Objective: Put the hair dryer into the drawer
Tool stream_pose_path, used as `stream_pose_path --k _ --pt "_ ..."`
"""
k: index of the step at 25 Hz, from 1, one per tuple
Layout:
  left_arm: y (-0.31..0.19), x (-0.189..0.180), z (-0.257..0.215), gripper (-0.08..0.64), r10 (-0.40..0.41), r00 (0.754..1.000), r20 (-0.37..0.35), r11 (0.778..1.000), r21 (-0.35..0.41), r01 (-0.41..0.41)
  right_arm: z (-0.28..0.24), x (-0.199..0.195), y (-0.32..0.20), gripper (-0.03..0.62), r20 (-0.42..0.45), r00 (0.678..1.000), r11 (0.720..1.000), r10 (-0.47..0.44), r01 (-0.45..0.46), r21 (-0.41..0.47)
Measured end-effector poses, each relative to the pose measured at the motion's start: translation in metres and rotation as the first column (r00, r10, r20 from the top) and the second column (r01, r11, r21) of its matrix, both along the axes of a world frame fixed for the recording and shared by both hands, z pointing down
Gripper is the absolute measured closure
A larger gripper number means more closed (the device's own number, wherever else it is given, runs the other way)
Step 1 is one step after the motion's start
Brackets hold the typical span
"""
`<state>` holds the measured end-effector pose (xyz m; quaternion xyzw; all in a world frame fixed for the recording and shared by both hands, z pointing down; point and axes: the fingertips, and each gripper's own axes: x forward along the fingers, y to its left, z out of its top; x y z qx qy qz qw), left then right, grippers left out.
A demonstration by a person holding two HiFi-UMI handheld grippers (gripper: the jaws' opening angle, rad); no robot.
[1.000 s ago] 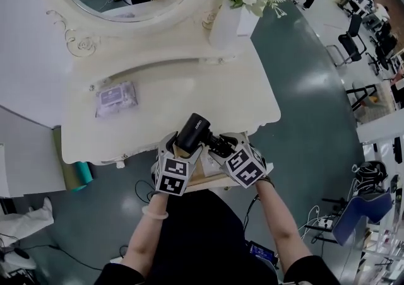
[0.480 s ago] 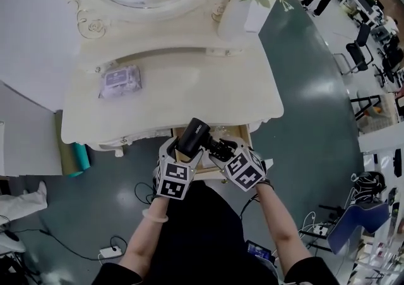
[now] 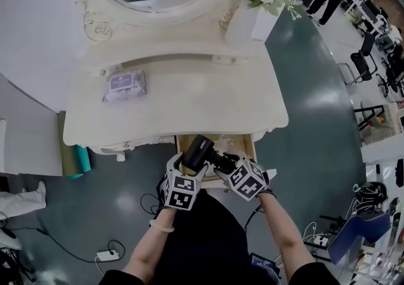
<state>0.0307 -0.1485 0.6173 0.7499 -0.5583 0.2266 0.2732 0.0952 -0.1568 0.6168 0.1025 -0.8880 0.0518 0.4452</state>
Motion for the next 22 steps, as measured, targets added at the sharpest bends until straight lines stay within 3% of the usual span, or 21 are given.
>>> stream_pose_path --k 11,22 --pt "-0.003 -0.002 0.035 0.195 0.008 1.000 -0.002 0.994 -0.104 -0.008 0.034 -0.003 -0.005 0.339 -0.028 0.999 0.998 -0.022 0.020 -0.064" --pt "-0.013 0.006 0.069 0.195 -0.070 0.997 -0.032 0.967 -0.248 0.060 0.063 0.002 -0.023 0.339 -0.042 0.988 0.982 -0.147 0.140 -0.126"
